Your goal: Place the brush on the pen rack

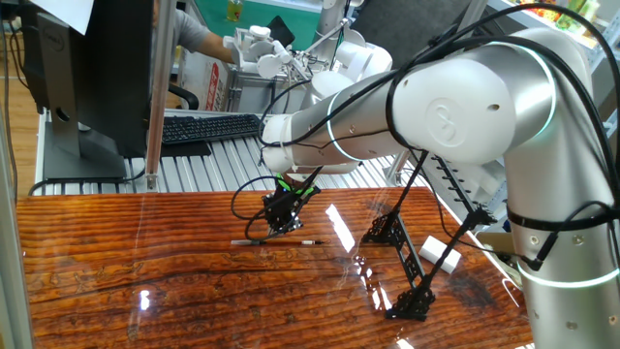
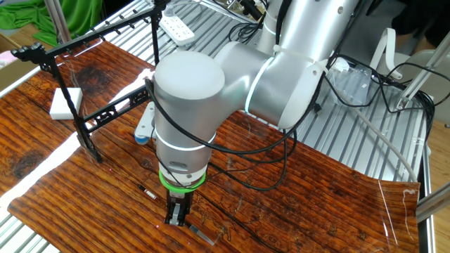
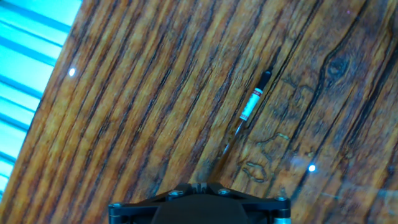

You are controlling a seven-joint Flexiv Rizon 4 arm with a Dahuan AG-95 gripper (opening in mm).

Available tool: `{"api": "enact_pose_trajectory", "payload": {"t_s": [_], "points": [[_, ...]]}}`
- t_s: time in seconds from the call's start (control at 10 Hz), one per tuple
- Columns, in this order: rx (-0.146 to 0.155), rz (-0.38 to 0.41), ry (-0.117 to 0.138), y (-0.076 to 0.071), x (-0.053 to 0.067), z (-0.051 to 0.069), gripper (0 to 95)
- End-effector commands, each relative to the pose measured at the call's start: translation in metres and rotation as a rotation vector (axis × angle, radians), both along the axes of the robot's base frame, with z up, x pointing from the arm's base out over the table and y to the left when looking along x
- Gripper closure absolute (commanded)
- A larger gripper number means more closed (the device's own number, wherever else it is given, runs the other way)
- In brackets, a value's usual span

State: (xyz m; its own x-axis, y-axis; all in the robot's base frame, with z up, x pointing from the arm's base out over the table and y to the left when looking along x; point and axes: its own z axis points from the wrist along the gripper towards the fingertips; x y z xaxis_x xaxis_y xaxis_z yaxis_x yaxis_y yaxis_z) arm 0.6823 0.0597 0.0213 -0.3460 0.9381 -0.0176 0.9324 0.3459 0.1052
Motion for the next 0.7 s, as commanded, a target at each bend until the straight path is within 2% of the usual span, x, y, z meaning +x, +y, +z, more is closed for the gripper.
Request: {"api": "enact_pose_trajectory", "payload": {"t_s": [0.1, 0.4, 0.7], "points": [[0.012, -0.014, -0.006, 0.0002, 0.0009, -0.0012, 95.0], [0.022, -0.042, -0.017, -0.0002, 0.0025, -0.0033, 95.0], [0.022, -0.076, -0.039, -0.0014, 0.0047, -0.0056, 95.0]]}}
